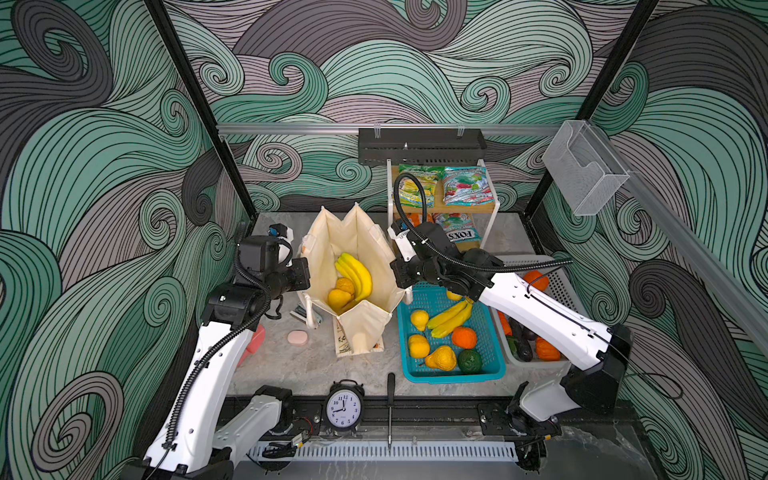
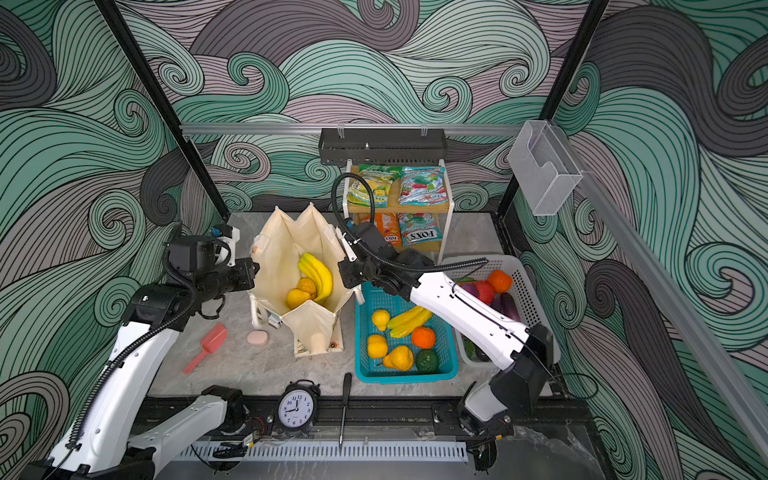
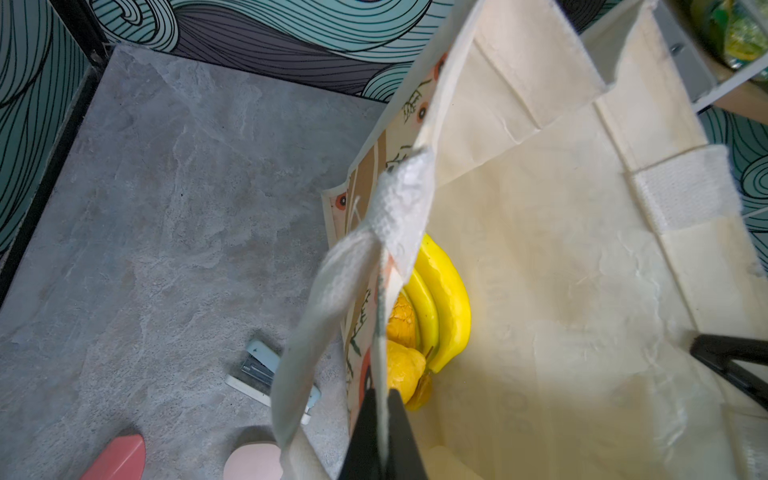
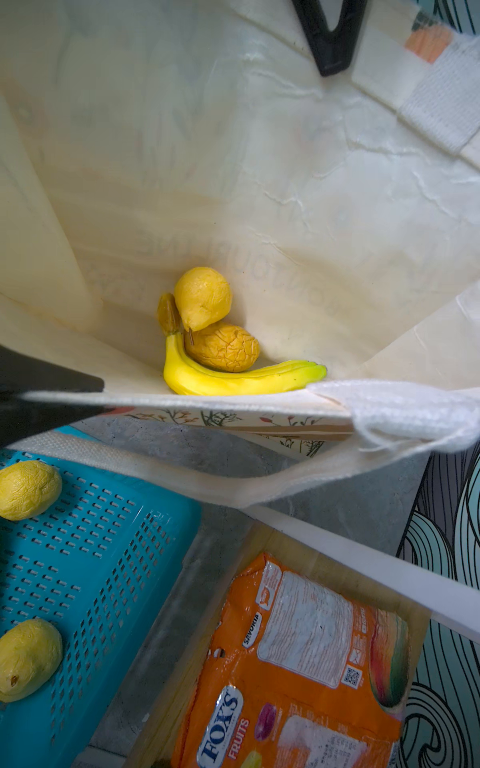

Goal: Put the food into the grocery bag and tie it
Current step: 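Raise the right gripper toward the teal basket while the left gripper shifts the tote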

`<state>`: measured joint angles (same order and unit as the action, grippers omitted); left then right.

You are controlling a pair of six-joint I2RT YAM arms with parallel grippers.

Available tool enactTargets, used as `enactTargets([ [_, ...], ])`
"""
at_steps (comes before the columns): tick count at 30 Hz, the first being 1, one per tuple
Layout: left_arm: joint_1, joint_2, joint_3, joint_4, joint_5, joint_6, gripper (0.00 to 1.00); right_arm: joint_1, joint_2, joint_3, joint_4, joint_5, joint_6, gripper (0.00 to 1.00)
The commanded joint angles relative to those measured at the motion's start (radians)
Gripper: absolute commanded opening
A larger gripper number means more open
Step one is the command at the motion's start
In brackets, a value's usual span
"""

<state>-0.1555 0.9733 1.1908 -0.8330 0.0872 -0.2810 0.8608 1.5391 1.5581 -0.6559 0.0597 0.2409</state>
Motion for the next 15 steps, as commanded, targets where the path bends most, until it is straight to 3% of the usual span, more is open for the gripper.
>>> enactTargets([
  [1,0.003,-0.010,-0.015,0.036,-0.041,0.024,0.00,0.000,0.024,0.005,0.030,0.014,0.003,0.00],
  [11,0.005,0.002,-0.105,0.077,-0.006,0.040,0.00,0.001,0.080,0.006,0.040,-0.009,0.013,0.00],
  [15,0.004,0.012,-0.086,0.038,0.006,0.040,0.00,0.003,0.080,0.005,0.039,-0.028,0.020,0.11],
])
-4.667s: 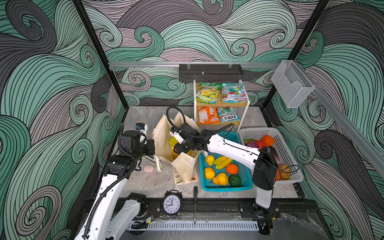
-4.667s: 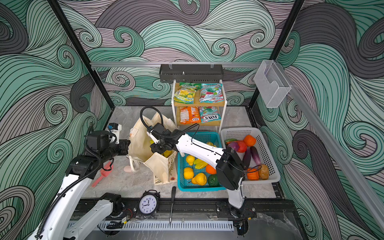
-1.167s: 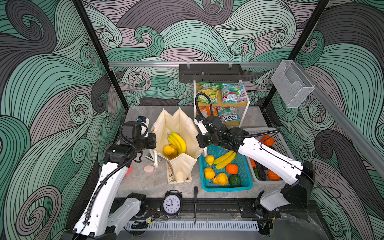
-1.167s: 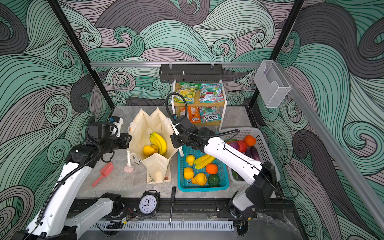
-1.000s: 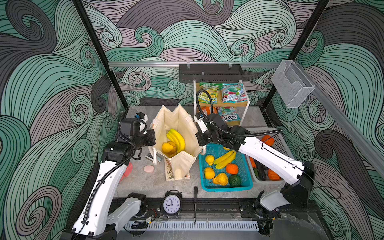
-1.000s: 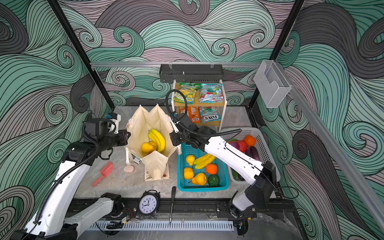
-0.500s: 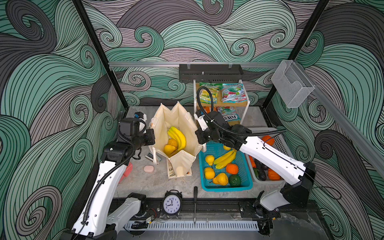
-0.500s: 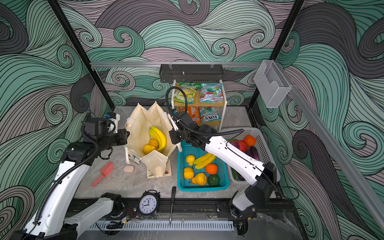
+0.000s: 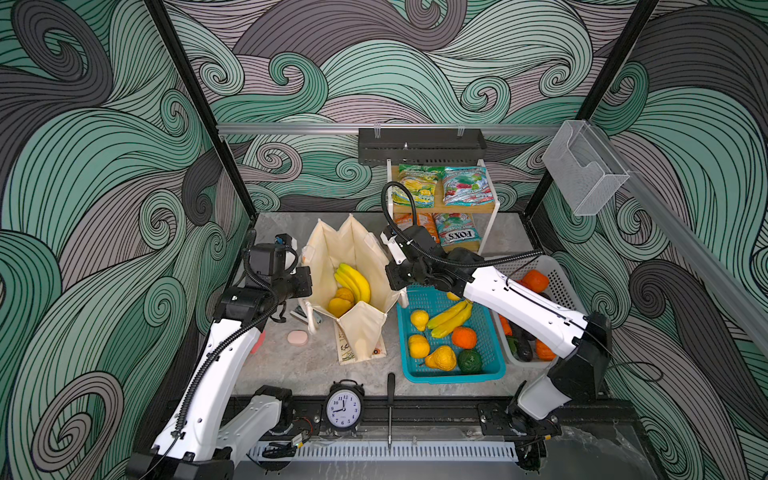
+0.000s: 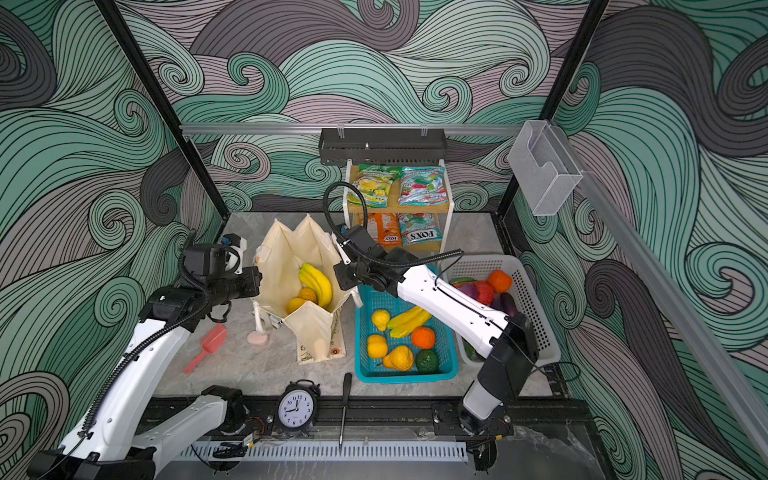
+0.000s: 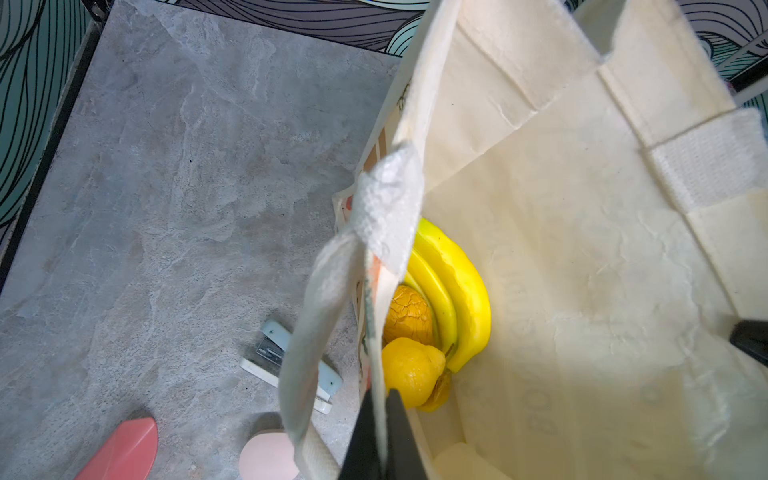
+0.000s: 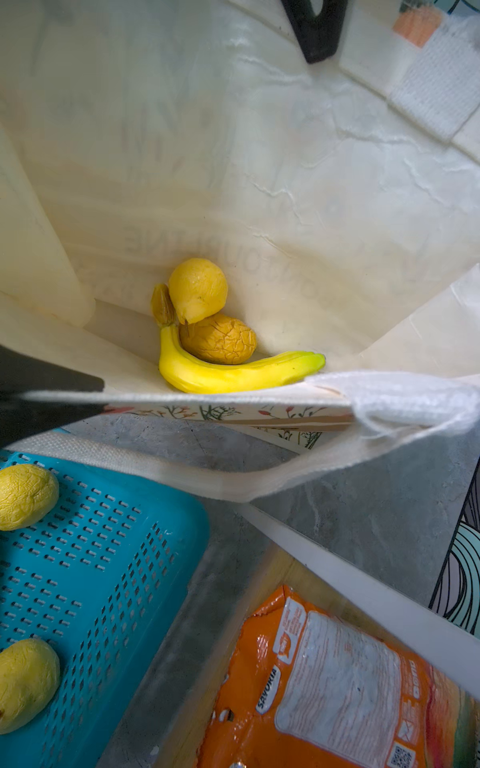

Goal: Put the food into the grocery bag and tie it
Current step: 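Raise the right gripper toward the teal basket while the left gripper shifts the tote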

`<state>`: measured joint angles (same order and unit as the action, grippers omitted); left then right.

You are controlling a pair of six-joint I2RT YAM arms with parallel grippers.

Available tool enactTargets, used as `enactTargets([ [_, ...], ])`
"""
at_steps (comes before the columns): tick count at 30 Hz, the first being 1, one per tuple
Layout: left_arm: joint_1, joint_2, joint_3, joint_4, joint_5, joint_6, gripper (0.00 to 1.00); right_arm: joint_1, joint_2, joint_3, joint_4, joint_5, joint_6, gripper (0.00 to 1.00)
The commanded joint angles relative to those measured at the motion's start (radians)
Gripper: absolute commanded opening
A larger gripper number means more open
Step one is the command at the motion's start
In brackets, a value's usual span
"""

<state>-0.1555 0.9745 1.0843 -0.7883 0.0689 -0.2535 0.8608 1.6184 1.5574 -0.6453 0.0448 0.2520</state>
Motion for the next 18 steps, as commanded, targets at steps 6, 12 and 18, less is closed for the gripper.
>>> enactTargets([
  [6,0.004,-0.004,-0.022,0.008,0.018,0.018,0.00,0.004,-0.064,-0.011,0.049,-0.022,0.020,0.45],
  [12,0.005,-0.005,-0.053,0.029,0.026,0.025,0.00,0.003,-0.218,-0.096,0.098,0.023,0.033,0.86],
  [18,0.004,-0.018,-0.072,0.030,0.023,0.033,0.00,-0.002,-0.372,-0.189,0.094,0.140,0.024,0.99],
])
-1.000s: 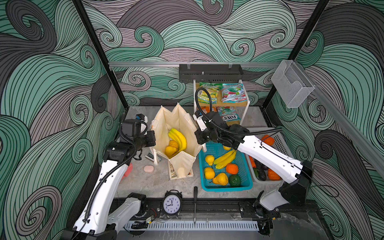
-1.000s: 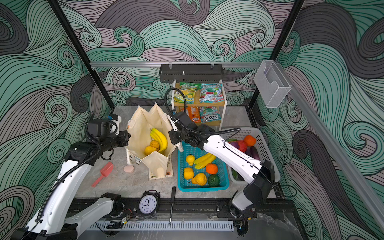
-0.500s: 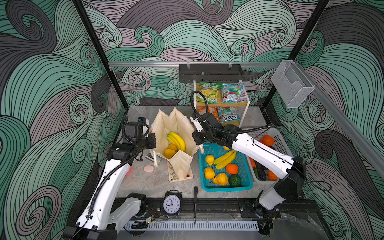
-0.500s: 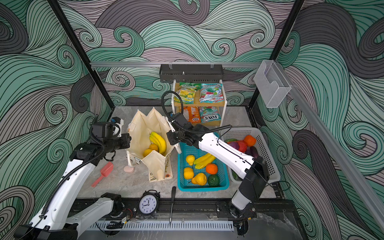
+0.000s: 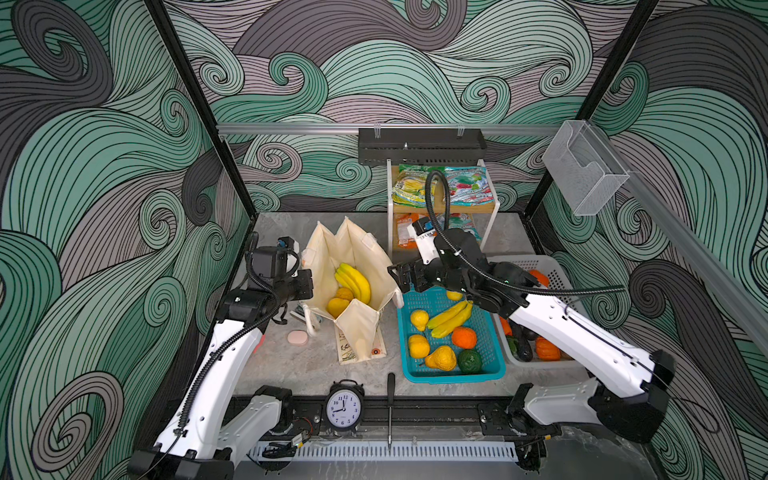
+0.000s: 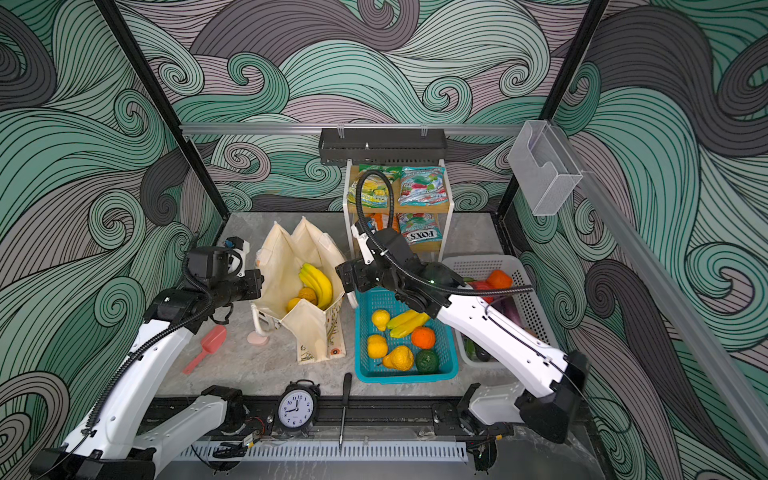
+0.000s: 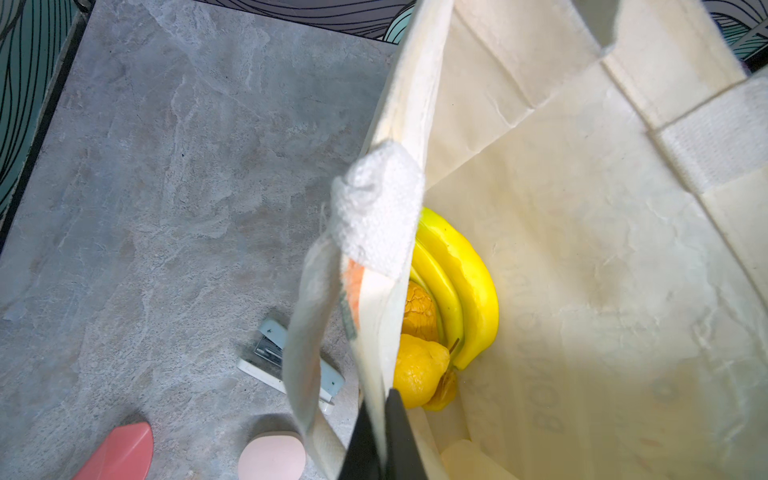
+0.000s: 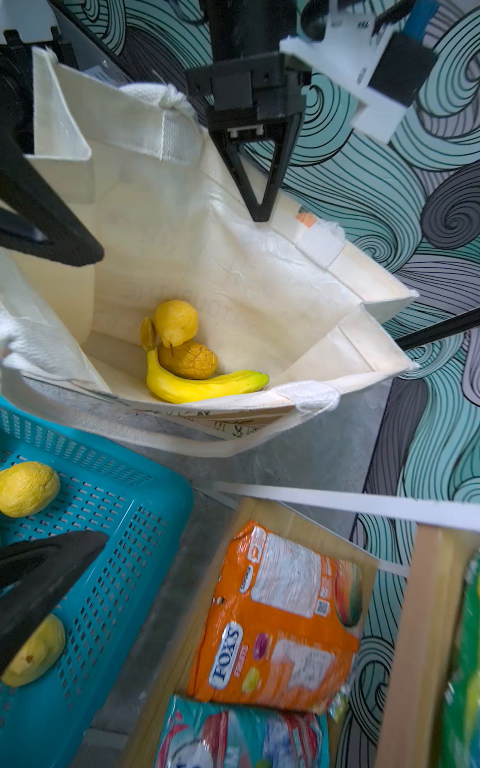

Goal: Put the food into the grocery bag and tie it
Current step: 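Raise the right gripper toward the teal basket while the left gripper shifts the tote, then move the right gripper up toward the candy bags on the shelf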

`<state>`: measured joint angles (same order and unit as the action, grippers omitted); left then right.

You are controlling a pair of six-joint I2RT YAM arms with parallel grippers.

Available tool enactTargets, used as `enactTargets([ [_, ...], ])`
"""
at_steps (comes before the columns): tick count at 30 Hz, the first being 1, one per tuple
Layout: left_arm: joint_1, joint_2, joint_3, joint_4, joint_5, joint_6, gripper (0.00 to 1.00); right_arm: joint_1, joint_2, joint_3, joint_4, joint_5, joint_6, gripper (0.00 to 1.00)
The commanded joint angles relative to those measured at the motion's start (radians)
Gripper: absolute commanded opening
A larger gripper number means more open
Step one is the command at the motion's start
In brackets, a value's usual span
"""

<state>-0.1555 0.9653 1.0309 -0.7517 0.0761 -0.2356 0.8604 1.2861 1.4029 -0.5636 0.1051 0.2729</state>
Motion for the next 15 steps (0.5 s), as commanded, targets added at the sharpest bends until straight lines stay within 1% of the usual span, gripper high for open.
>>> enactTargets([
  [1,0.004,-0.014,-0.022,-0.005,0.017,0.016,0.00,-0.004,-0.064,-0.049,0.010,0.098,0.003,0.99],
  [4,0.005,-0.023,-0.032,-0.003,0.025,0.014,0.00,-0.022,-0.129,-0.089,0.007,0.110,0.001,0.99],
  [8,0.005,-0.029,-0.038,0.001,0.039,0.014,0.00,-0.074,-0.226,-0.134,0.002,0.089,0.018,0.99],
  [11,0.004,-0.033,-0.040,0.000,0.043,0.014,0.00,-0.127,-0.292,-0.157,0.000,0.054,0.026,0.99],
  [15,0.004,-0.040,-0.043,0.002,0.041,0.016,0.00,-0.211,-0.332,-0.163,-0.035,-0.016,0.043,0.99],
])
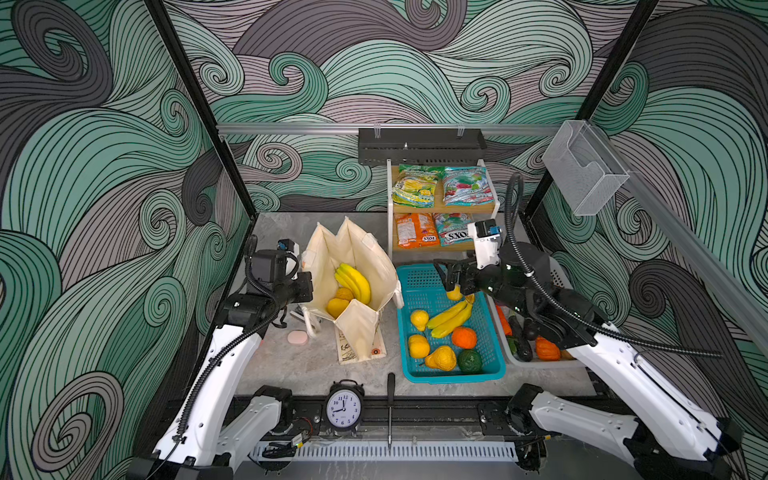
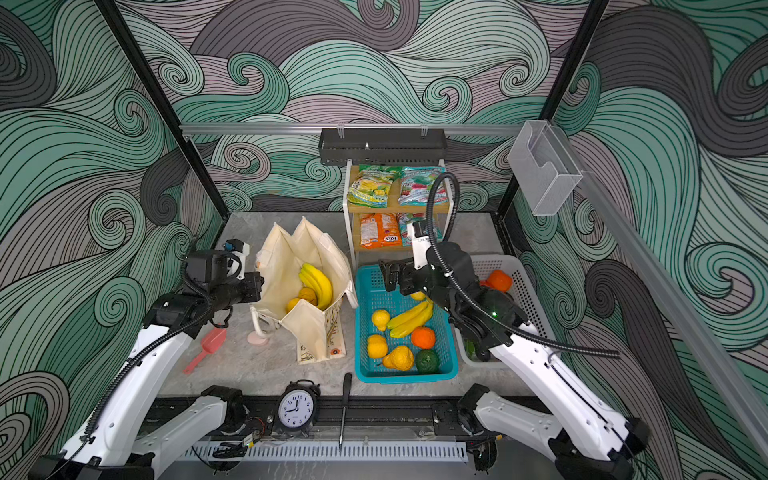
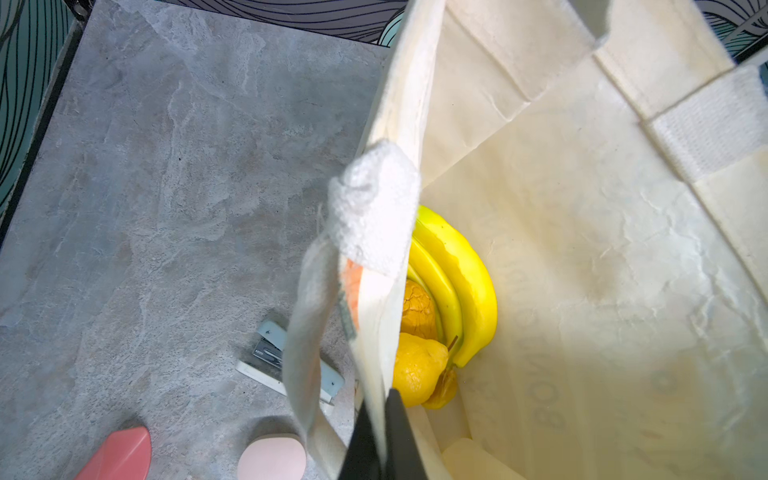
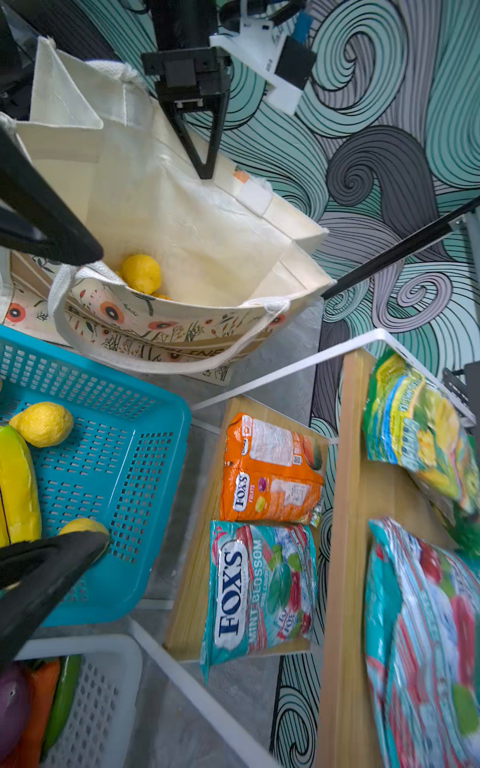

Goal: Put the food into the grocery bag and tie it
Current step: 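Move the right gripper up toward the candy bags on the shelf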

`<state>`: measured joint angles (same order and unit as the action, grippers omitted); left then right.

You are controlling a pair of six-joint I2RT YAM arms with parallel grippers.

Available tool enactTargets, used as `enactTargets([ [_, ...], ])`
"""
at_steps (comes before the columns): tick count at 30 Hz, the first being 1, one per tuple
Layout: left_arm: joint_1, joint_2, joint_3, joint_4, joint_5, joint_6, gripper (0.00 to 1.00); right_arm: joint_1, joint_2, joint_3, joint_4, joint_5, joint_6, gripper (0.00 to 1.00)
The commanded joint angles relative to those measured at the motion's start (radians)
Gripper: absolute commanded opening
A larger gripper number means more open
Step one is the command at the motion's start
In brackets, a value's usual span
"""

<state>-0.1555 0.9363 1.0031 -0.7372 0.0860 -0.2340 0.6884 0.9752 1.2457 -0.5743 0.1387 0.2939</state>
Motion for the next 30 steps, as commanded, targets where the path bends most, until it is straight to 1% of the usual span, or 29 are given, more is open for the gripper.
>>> enactTargets([
  [1,0.004,-0.013,-0.015,-0.013,0.030,0.014,0.00,-0.061,-0.027,-0.012,-0.025,-0.063,0.031,0.99],
  [4,0.005,-0.010,-0.017,-0.013,0.031,0.015,0.00,-0.109,-0.034,-0.027,-0.023,-0.101,0.057,0.99],
  [7,0.005,-0.008,-0.017,-0.011,0.037,0.016,0.00,-0.146,-0.032,-0.027,0.020,-0.184,0.080,0.99],
  [11,0.004,-0.007,-0.019,-0.013,0.037,0.022,0.00,-0.157,0.013,0.045,0.030,-0.262,0.068,0.99],
  [15,0.004,-0.017,-0.021,-0.011,0.038,0.024,0.00,-0.160,0.048,0.087,0.053,-0.264,0.061,0.99],
  [19,0.004,-0.042,-0.031,0.012,0.064,0.026,0.00,-0.160,0.103,0.115,0.080,-0.307,0.078,0.99],
  [24,0.004,-0.027,-0.027,0.001,0.085,0.033,0.00,-0.160,0.216,0.203,0.065,-0.296,0.083,0.99],
  [26,0.005,-0.028,-0.030,0.005,0.093,0.033,0.00,-0.159,0.251,0.231,0.080,-0.296,0.085,0.98],
  [30,0.005,-0.034,-0.031,0.002,0.084,0.034,0.00,-0.159,0.309,0.283,0.108,-0.247,0.093,0.94],
])
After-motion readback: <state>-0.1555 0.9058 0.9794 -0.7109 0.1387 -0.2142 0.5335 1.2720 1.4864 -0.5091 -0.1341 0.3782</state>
